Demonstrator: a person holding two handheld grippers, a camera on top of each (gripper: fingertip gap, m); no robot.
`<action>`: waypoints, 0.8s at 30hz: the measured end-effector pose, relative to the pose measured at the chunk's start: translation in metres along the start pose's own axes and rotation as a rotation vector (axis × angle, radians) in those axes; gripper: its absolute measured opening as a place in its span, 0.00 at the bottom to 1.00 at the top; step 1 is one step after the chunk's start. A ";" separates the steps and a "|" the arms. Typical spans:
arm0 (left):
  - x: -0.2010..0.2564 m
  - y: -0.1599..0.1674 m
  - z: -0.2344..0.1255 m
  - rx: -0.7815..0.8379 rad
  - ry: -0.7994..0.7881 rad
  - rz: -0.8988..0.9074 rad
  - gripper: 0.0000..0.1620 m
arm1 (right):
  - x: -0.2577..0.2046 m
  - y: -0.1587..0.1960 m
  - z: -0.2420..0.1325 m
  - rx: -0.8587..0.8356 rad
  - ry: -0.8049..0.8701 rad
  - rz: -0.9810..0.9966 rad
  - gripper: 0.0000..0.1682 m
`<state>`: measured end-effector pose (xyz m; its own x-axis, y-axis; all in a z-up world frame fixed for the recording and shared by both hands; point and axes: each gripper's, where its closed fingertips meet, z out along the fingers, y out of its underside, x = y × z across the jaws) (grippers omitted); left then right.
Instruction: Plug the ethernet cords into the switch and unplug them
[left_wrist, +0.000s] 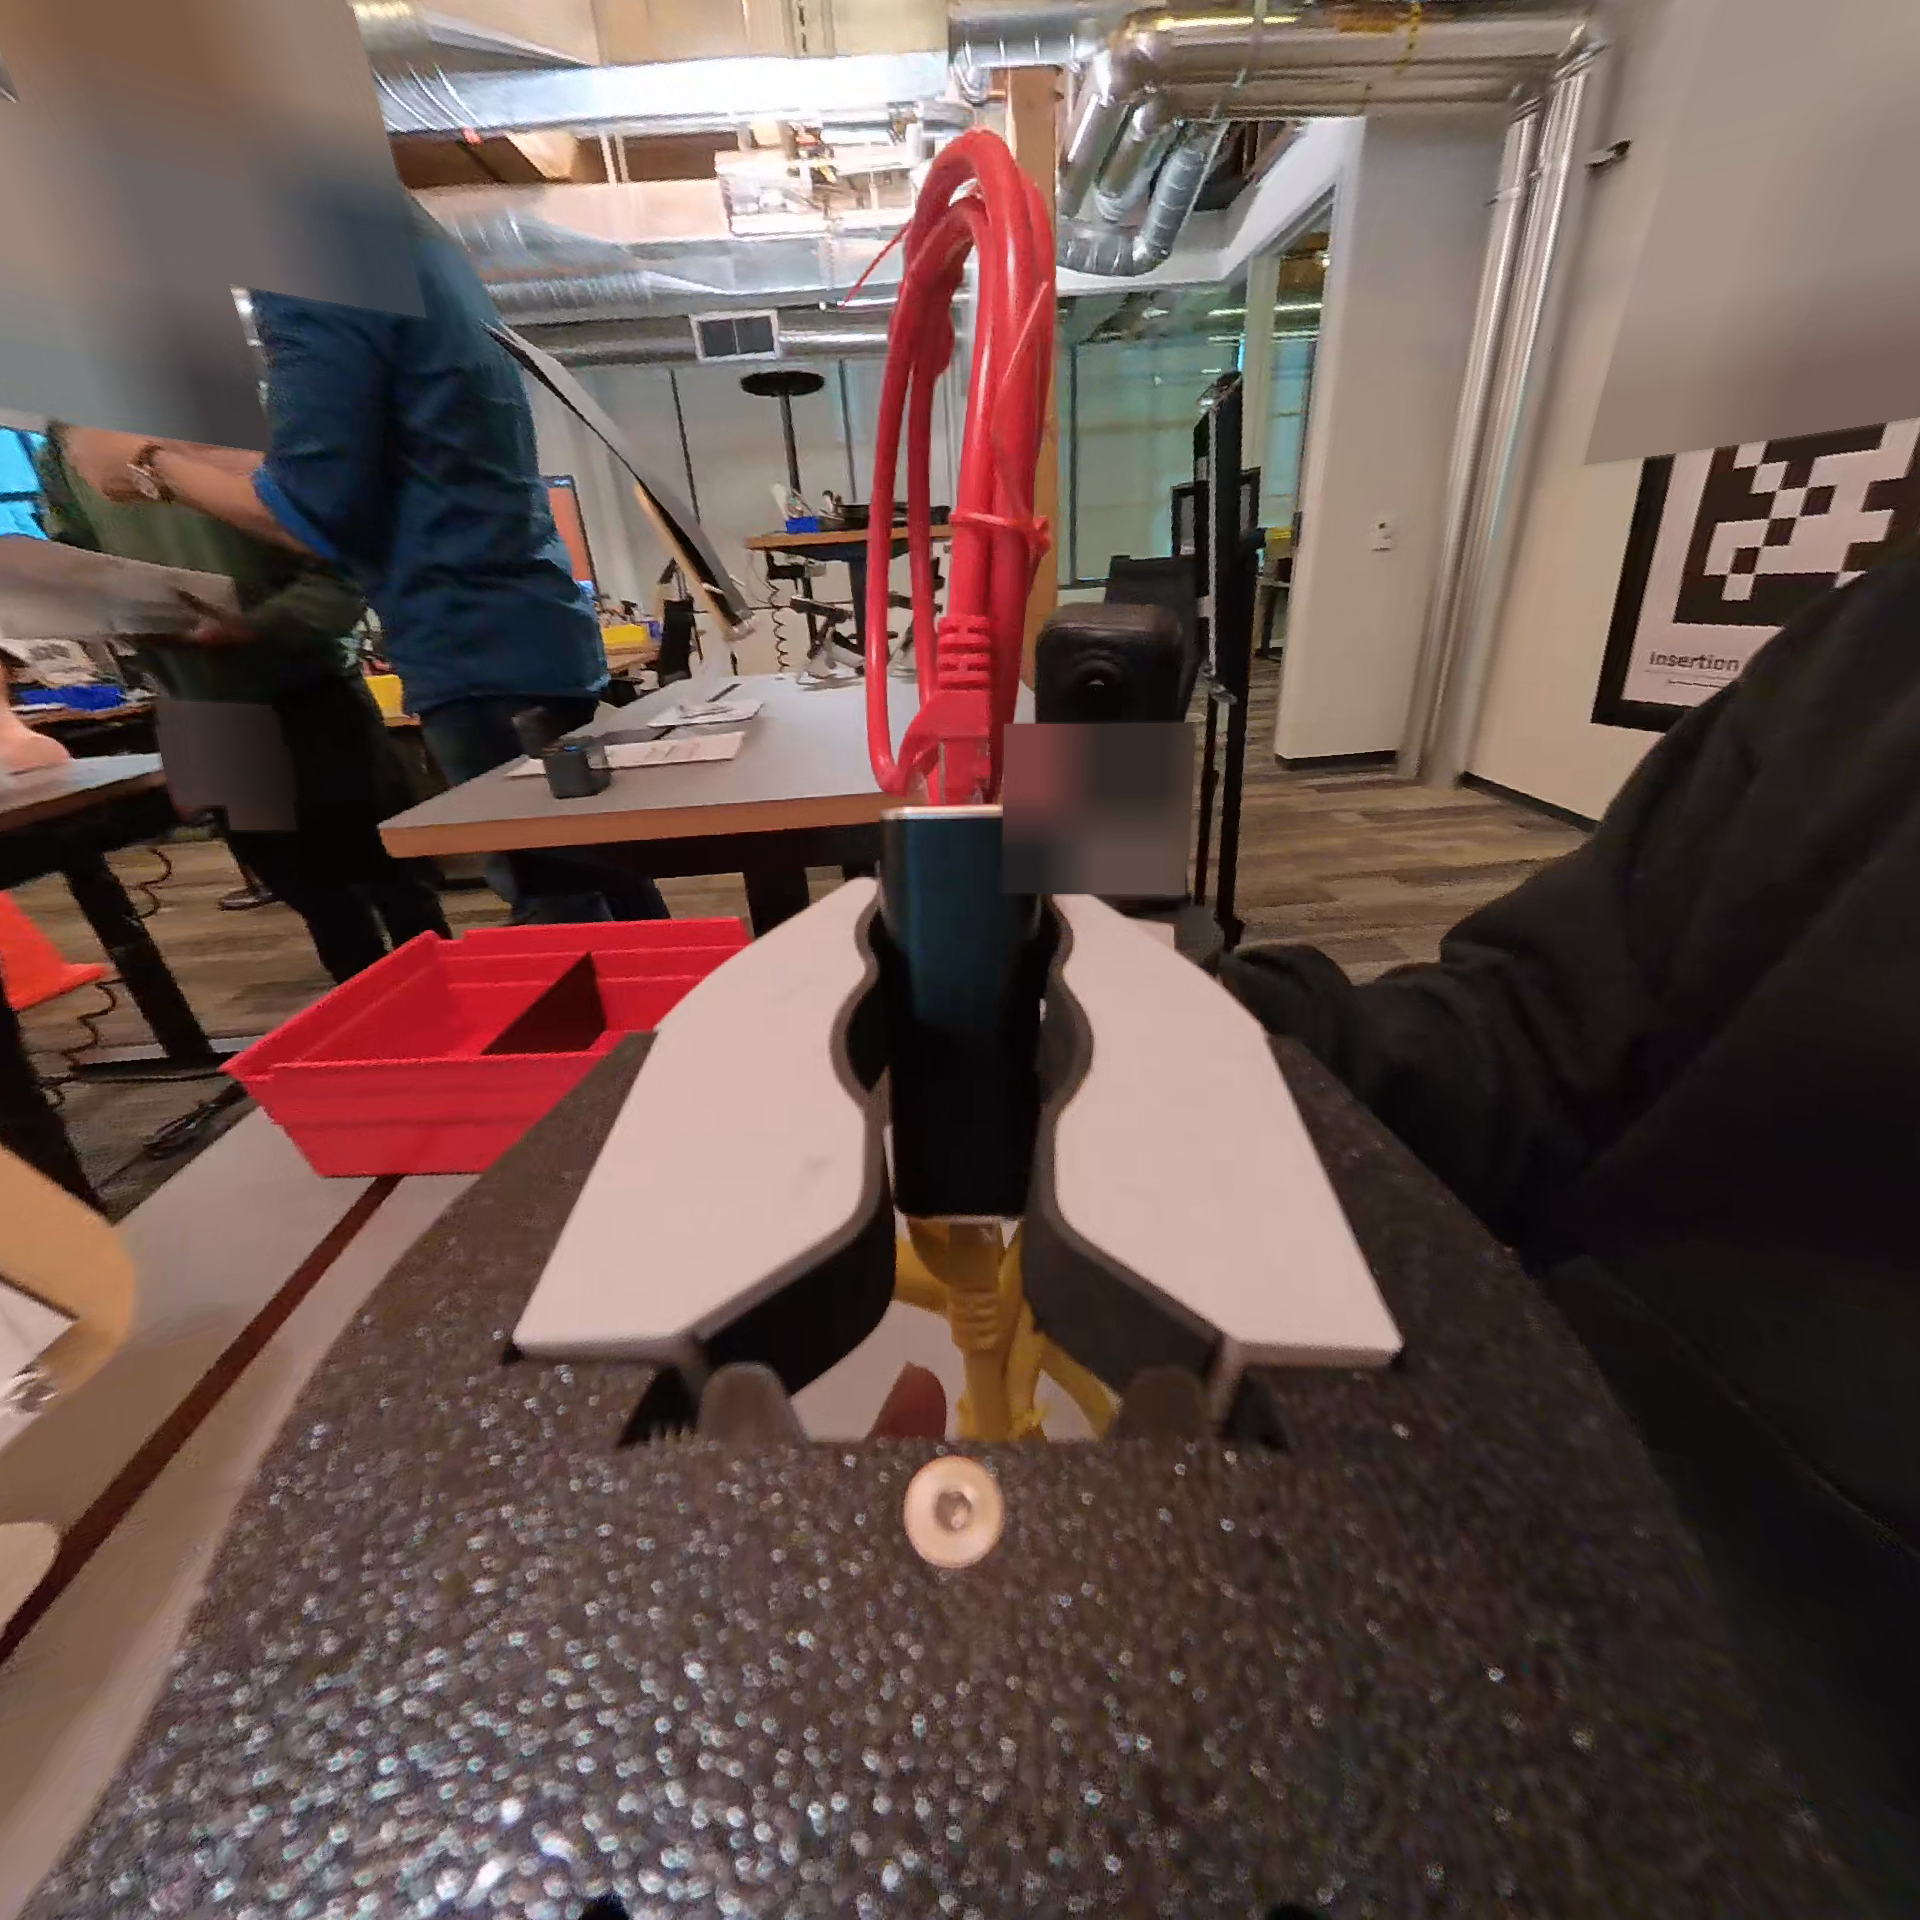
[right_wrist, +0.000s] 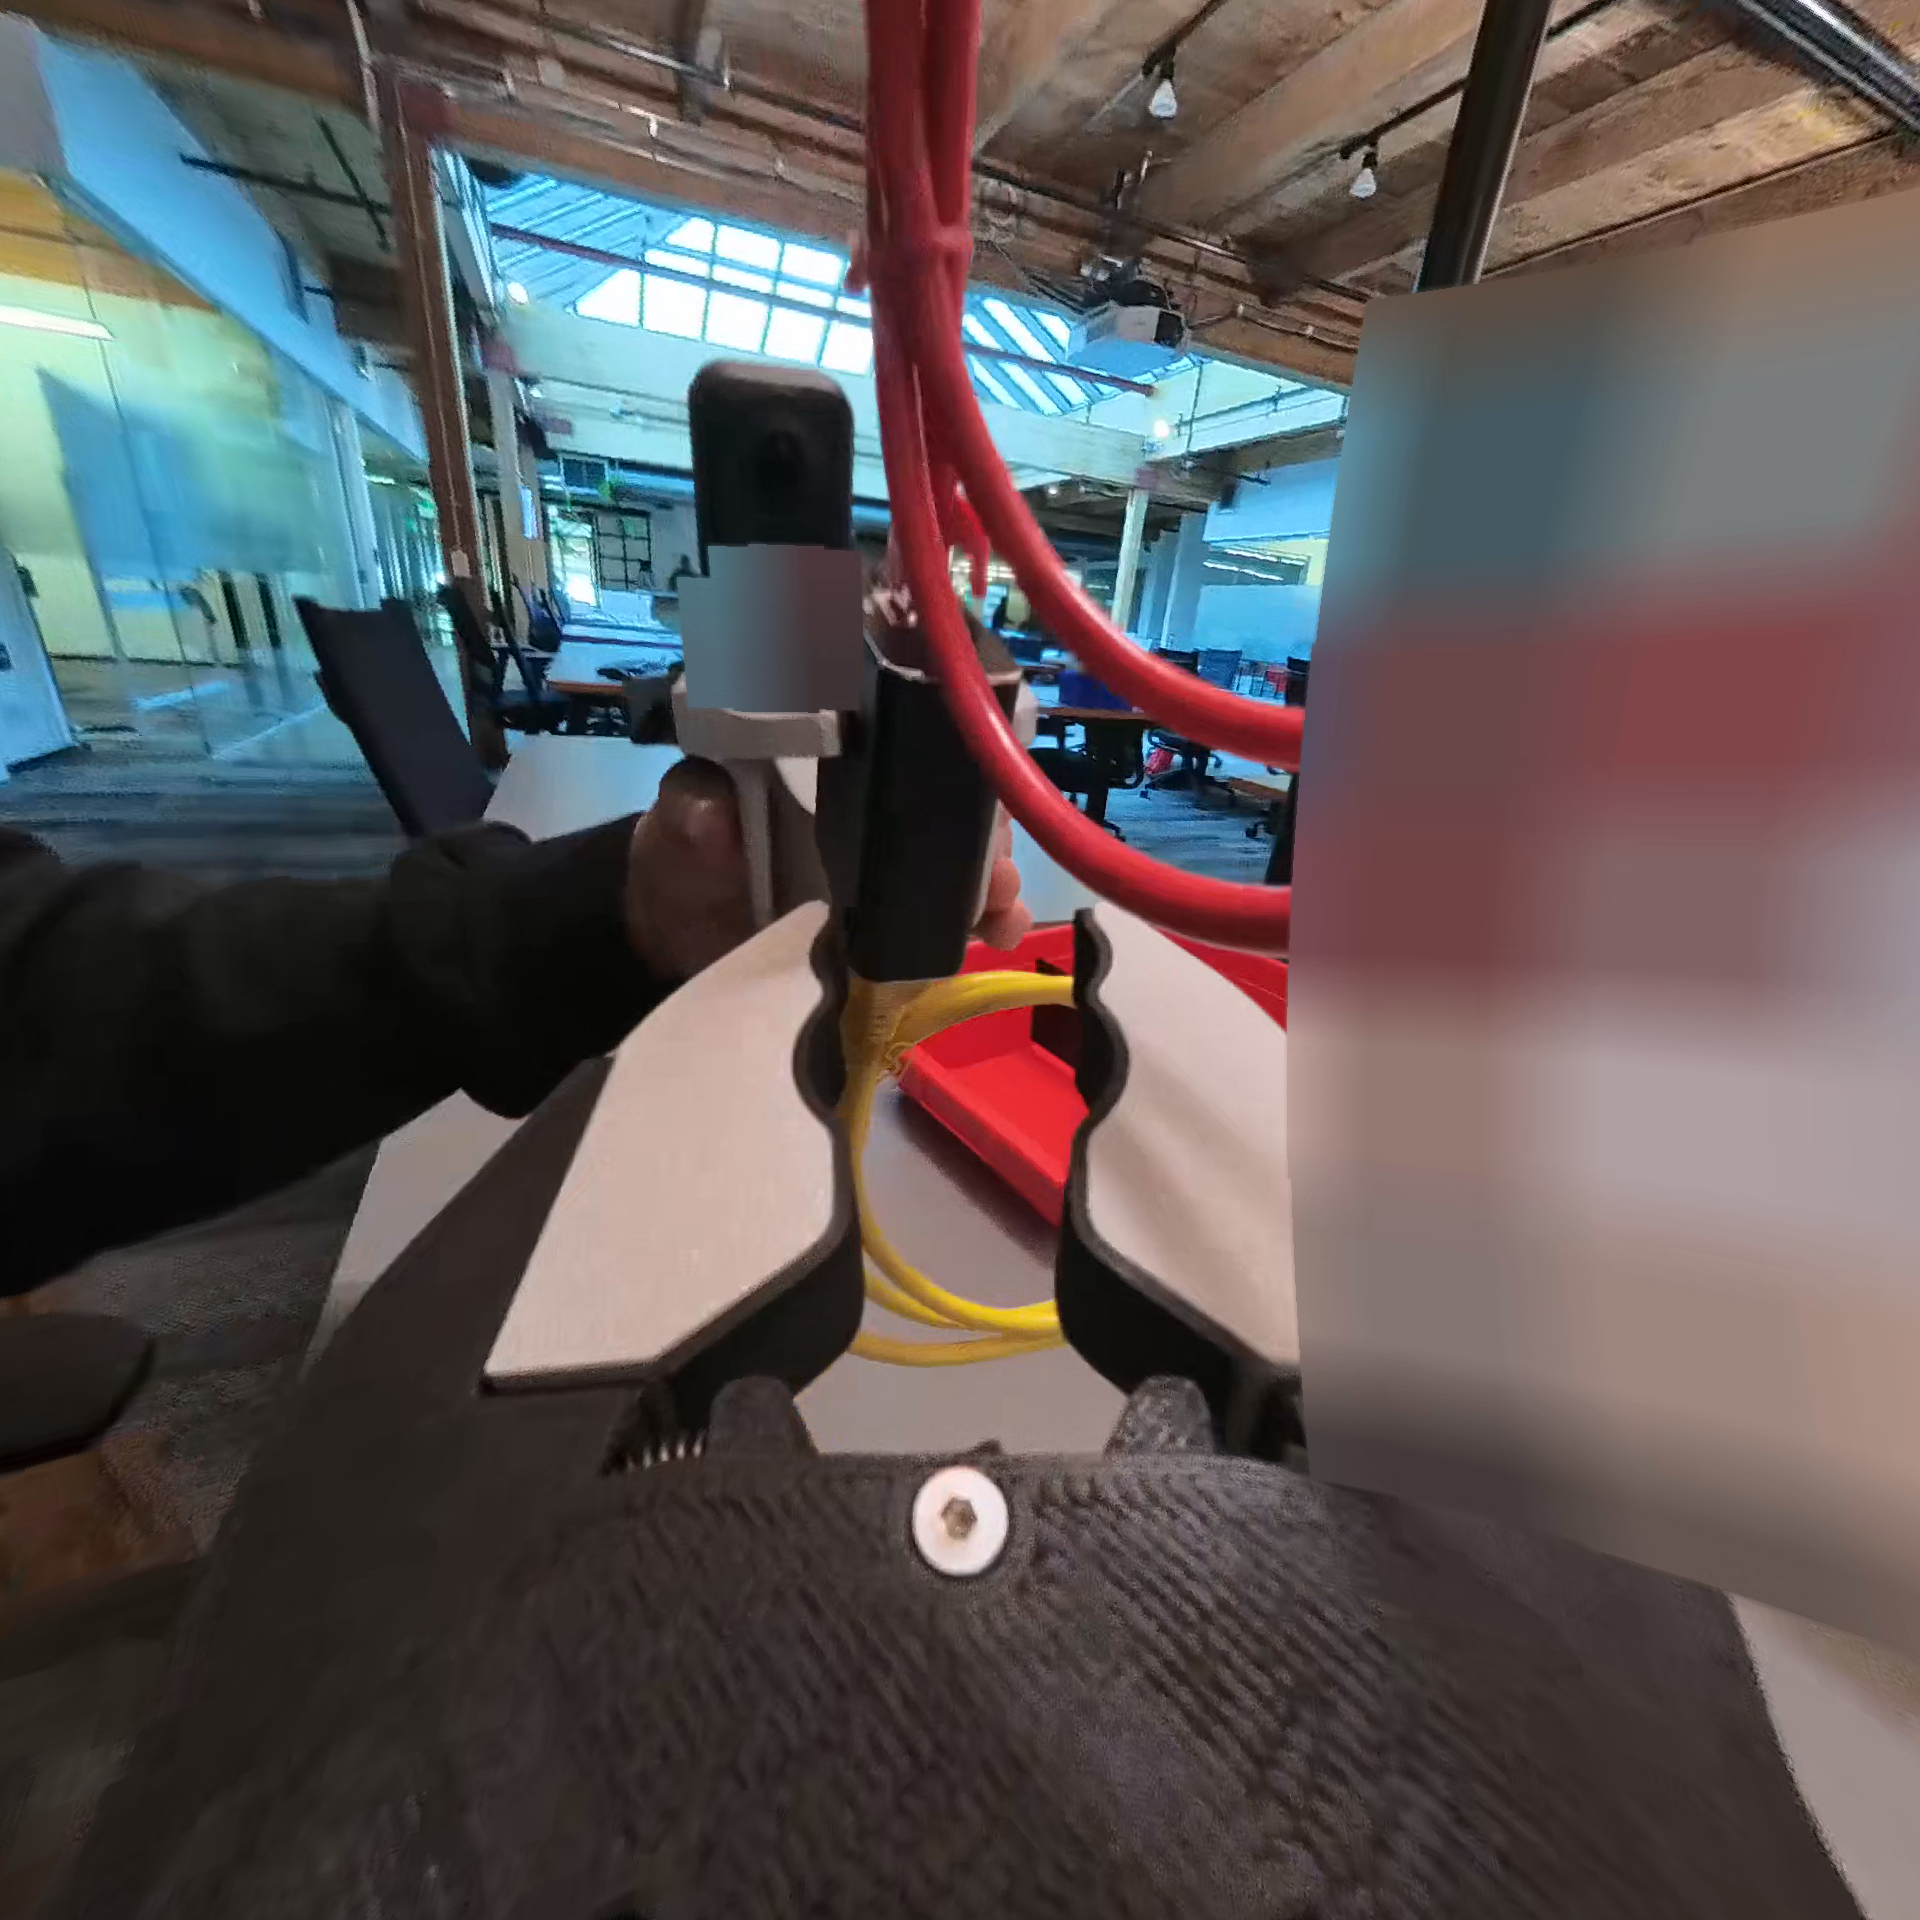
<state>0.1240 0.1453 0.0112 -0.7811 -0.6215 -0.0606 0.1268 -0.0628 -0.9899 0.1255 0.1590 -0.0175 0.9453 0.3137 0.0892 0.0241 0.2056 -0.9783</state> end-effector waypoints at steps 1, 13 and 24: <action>0.002 0.003 0.005 -0.003 0.011 -0.007 0.15 | -0.003 0.004 -0.001 0.003 -0.014 -0.001 0.24; -0.013 0.025 0.014 -0.136 -0.187 0.003 0.28 | 0.028 0.018 -0.030 -0.163 0.253 -0.251 0.16; -0.034 0.033 -0.045 -0.438 -0.529 -0.134 0.48 | 0.083 0.024 -0.071 -0.644 0.631 -1.216 0.15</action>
<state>0.1272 0.2000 -0.0255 -0.3558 -0.9342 0.0260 -0.2946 0.0857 -0.9518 0.2273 0.1245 -0.0469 0.2223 -0.2148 0.9510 0.8461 -0.4422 -0.2976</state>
